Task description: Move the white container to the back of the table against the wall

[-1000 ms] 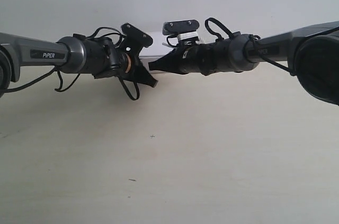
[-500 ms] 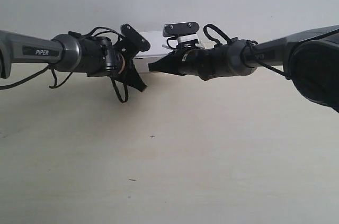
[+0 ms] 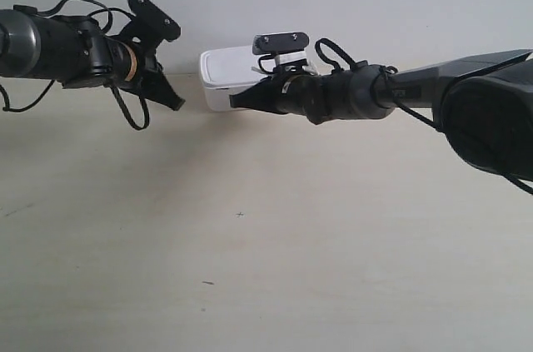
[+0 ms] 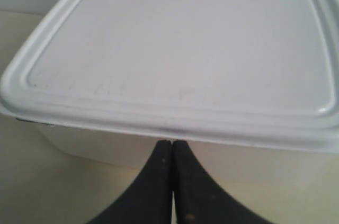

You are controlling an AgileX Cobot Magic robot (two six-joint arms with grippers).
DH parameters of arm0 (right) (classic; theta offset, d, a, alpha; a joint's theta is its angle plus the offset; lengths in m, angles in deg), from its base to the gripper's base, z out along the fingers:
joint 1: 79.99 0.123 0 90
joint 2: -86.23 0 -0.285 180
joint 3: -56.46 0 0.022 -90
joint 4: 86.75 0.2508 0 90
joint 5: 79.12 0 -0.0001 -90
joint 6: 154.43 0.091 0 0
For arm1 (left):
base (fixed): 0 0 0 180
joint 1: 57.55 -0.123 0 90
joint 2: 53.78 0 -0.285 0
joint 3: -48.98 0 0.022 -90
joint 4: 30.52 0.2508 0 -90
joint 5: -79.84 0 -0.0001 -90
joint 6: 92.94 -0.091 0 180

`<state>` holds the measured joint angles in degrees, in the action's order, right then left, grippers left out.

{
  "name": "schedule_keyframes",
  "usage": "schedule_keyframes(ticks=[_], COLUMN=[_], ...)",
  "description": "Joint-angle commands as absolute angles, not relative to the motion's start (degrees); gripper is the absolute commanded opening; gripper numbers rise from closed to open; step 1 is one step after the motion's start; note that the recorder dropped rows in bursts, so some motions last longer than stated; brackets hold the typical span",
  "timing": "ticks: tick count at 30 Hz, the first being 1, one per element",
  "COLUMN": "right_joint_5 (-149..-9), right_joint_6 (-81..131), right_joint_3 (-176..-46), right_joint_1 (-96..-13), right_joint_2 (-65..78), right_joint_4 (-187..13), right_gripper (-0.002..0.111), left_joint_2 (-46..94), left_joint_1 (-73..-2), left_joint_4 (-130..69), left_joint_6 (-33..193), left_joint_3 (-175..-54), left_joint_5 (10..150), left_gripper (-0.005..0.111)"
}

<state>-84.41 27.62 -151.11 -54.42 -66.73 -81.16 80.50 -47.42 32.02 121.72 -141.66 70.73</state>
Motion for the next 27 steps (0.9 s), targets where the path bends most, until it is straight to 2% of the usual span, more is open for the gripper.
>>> schedule_keyframes(ticks=[1, 15, 21, 27], right_joint_5=[-85.24, -84.47, -79.12, -72.56], right_joint_6=[27.67, 28.52, 28.52, 28.26], right_joint_3=[-152.62, -152.71, -152.71, -152.71], right_joint_1=[-54.68, -54.45, -54.45, -54.45], right_joint_2=[-66.95, -67.21, -65.43, -62.50], right_joint_4=[-81.17, -81.17, -81.29, -81.29], right_gripper=[0.000, 0.000, 0.000, 0.000], left_joint_2=[79.74, 79.74, 78.73, 73.59], left_joint_1=[-48.44, -48.42, -48.42, -48.42], left_joint_4=[32.22, 32.22, 31.70, 30.74], left_joint_6=[121.73, 121.85, 121.93, 122.07], left_joint_3=[-141.47, -141.47, -140.64, -136.27], left_joint_5=[71.77, 70.88, 68.20, 71.70], left_gripper=[0.000, 0.000, 0.000, 0.000])
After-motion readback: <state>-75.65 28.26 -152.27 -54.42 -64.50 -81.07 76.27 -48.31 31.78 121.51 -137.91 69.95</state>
